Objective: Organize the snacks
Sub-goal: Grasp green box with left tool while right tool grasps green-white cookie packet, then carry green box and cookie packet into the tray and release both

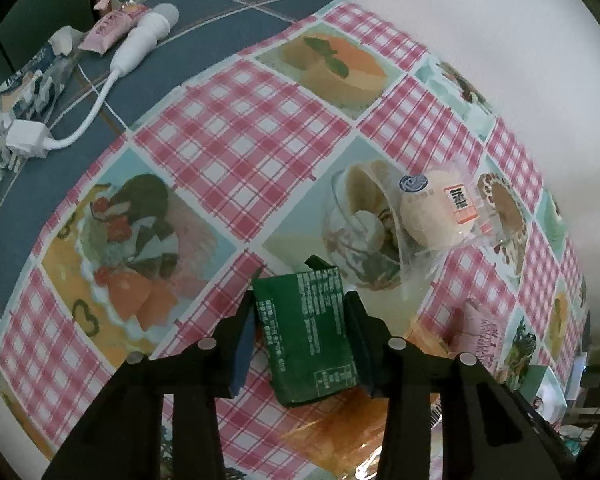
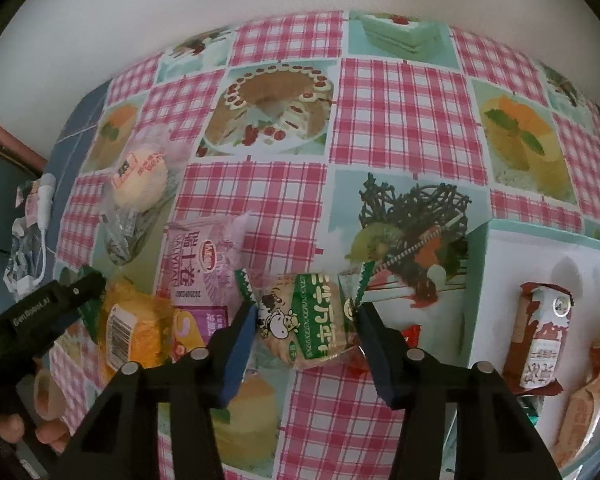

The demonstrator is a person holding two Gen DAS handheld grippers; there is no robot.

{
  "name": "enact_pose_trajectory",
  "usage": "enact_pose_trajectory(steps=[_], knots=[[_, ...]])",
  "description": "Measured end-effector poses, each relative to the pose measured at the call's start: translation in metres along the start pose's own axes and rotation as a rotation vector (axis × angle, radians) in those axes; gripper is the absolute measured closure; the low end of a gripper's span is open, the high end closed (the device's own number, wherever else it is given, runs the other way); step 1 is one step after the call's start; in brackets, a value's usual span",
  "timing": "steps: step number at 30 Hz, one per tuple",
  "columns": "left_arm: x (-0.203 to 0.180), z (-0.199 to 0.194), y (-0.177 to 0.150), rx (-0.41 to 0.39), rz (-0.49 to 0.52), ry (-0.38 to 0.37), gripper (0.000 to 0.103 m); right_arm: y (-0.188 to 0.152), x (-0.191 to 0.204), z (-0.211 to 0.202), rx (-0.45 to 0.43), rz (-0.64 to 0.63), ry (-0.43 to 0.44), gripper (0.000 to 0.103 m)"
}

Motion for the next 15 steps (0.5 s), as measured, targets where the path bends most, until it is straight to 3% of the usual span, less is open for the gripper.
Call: enact_pose_trajectory(steps=[15], knots=[[0.006, -0.039, 0.008, -0.081, -0.002, -0.050, 0.062, -0.004, -0.013, -0.044, -0.071, 0.017, 0.034, 0.049]])
Point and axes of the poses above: each gripper's, at about its wrist camera, not at the fingertips, and z roughly the way its jaws point, x to its left, y to its top, the point moved 4 cm from there along z, roughly the way its jaws point
